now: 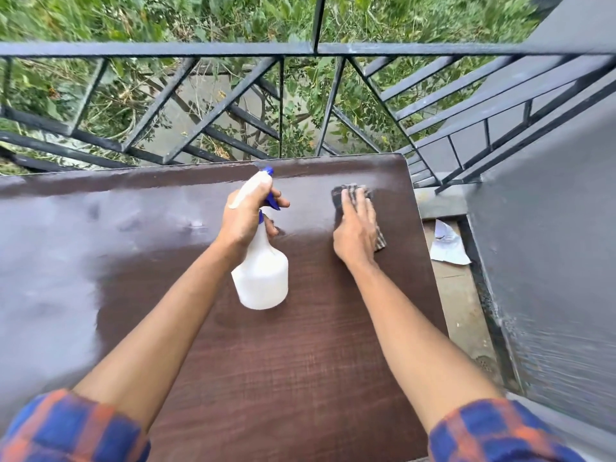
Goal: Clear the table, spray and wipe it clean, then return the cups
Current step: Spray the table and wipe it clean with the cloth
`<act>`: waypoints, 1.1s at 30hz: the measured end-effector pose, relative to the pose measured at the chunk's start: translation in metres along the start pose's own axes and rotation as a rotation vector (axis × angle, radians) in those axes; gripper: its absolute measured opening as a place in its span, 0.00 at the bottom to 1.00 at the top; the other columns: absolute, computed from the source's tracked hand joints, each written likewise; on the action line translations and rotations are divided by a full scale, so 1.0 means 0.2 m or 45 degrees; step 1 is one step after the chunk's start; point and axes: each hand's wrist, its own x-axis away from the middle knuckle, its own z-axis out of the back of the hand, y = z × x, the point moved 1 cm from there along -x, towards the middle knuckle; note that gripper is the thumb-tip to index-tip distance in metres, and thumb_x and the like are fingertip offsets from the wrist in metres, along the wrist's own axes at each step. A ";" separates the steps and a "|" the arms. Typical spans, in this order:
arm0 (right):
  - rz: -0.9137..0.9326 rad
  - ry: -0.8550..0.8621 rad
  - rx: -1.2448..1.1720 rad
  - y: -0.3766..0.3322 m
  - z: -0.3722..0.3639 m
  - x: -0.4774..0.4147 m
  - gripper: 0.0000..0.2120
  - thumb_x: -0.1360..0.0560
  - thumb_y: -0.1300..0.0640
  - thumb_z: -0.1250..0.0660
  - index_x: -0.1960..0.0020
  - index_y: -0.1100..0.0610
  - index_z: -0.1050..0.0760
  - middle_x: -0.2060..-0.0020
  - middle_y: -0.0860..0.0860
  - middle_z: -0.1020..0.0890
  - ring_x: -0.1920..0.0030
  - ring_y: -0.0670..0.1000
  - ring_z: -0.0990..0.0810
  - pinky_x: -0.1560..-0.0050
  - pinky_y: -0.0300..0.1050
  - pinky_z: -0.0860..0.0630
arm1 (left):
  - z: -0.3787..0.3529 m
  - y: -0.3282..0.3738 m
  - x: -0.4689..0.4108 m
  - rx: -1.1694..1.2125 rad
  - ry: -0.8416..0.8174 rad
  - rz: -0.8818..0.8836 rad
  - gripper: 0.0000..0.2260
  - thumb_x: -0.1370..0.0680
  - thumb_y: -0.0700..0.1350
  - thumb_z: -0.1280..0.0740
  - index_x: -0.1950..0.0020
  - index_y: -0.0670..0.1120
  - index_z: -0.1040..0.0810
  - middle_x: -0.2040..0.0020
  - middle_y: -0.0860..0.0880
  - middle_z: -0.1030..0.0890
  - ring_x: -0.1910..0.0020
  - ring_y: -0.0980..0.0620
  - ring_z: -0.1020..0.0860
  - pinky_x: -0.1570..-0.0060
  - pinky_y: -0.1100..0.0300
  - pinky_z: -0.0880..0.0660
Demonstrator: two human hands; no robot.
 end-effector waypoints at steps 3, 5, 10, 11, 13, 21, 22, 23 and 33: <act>0.053 -0.150 -0.408 -0.10 0.00 -0.03 0.27 0.20 0.66 0.41 0.23 0.52 0.31 0.26 0.52 0.28 0.29 0.54 0.30 0.28 0.49 0.36 | 0.01 0.00 0.02 0.010 0.021 0.004 0.15 0.15 0.49 0.39 0.49 0.37 0.24 0.57 0.44 0.15 0.63 0.37 0.28 0.75 0.62 0.27; -0.144 -0.277 -0.991 -0.14 0.07 -0.08 0.26 0.20 0.67 0.42 0.24 0.54 0.30 0.43 0.46 0.18 0.45 0.45 0.20 0.41 0.44 0.26 | 0.03 -0.01 0.02 0.014 0.020 0.000 0.15 0.15 0.50 0.38 0.50 0.38 0.23 0.57 0.44 0.15 0.64 0.38 0.27 0.75 0.62 0.26; -0.515 -0.485 -2.022 -0.05 0.25 -0.15 0.18 0.20 0.67 0.42 0.33 0.55 0.25 0.39 0.58 0.18 0.47 0.54 0.16 0.40 0.57 0.21 | 0.04 -0.01 0.05 -0.002 0.024 -0.017 0.15 0.15 0.49 0.40 0.53 0.40 0.22 0.57 0.43 0.15 0.66 0.43 0.25 0.76 0.60 0.27; -0.540 -0.374 -1.909 0.01 0.26 -0.15 0.17 0.20 0.65 0.40 0.35 0.57 0.23 0.43 0.56 0.16 0.51 0.51 0.15 0.43 0.54 0.20 | 0.04 0.00 0.06 0.003 0.028 -0.016 0.15 0.15 0.49 0.39 0.53 0.40 0.22 0.57 0.43 0.15 0.66 0.44 0.25 0.76 0.60 0.27; -0.603 0.131 -1.521 0.13 0.30 -0.16 0.13 0.24 0.59 0.35 0.42 0.58 0.17 0.54 0.50 0.15 0.58 0.45 0.18 0.53 0.45 0.24 | 0.05 0.00 0.07 0.013 0.032 -0.016 0.15 0.15 0.49 0.39 0.52 0.39 0.23 0.57 0.42 0.16 0.65 0.42 0.26 0.76 0.60 0.26; -0.010 0.220 -0.328 0.08 0.18 -0.06 0.21 0.23 0.50 0.33 0.31 0.50 0.25 0.32 0.52 0.24 0.33 0.55 0.27 0.33 0.50 0.30 | 0.04 -0.03 0.07 -0.022 0.019 0.007 0.15 0.15 0.49 0.39 0.51 0.39 0.23 0.57 0.43 0.15 0.61 0.36 0.28 0.73 0.61 0.27; 0.007 0.107 -0.226 0.07 0.12 -0.06 0.27 0.23 0.46 0.33 0.26 0.49 0.30 0.25 0.53 0.30 0.26 0.55 0.33 0.27 0.52 0.35 | 0.05 -0.04 0.07 -0.025 0.015 0.003 0.15 0.15 0.49 0.39 0.51 0.39 0.23 0.57 0.43 0.15 0.59 0.35 0.27 0.73 0.61 0.27; 0.006 0.027 -0.118 0.05 0.06 -0.06 0.32 0.23 0.43 0.34 0.22 0.48 0.36 0.21 0.53 0.38 0.22 0.54 0.40 0.24 0.54 0.42 | 0.06 -0.04 0.07 -0.028 0.016 0.000 0.15 0.15 0.50 0.39 0.51 0.39 0.23 0.57 0.44 0.15 0.59 0.35 0.27 0.72 0.60 0.27; -0.040 0.457 -0.414 0.06 0.10 -0.14 0.25 0.21 0.68 0.40 0.26 0.55 0.28 0.32 0.55 0.24 0.34 0.59 0.26 0.33 0.50 0.31 | 0.17 0.00 0.11 -0.060 0.063 -0.013 0.15 0.15 0.50 0.39 0.53 0.41 0.22 0.56 0.43 0.15 0.74 0.43 0.28 0.73 0.59 0.28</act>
